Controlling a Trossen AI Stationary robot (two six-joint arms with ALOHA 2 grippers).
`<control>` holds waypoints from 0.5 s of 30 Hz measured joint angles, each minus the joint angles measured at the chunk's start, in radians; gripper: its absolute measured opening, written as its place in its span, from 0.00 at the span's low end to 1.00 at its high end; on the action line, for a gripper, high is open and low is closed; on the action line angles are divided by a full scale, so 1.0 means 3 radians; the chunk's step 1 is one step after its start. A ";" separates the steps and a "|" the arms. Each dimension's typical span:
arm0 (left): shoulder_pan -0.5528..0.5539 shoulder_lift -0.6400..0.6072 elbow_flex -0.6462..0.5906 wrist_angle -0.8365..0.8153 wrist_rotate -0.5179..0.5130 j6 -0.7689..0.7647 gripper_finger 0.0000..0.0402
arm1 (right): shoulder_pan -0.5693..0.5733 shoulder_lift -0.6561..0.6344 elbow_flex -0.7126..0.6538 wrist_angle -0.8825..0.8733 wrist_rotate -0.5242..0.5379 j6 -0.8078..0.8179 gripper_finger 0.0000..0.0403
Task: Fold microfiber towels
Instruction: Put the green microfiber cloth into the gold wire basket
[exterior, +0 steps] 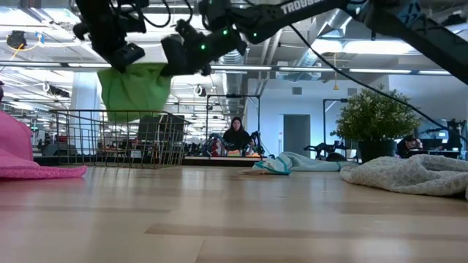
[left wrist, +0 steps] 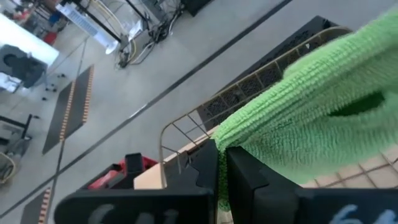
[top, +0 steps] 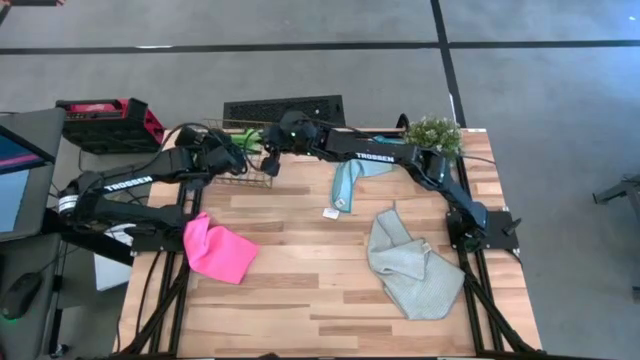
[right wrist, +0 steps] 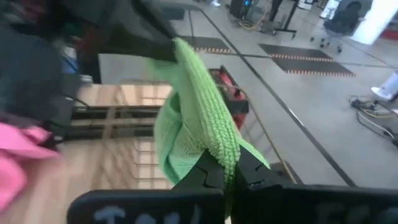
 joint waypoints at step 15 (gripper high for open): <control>0.0651 0.0576 -0.0269 0.1058 0.0459 0.0611 0.00 | -0.0202 0.0068 0.0016 -0.0161 -0.0063 -0.0001 0.03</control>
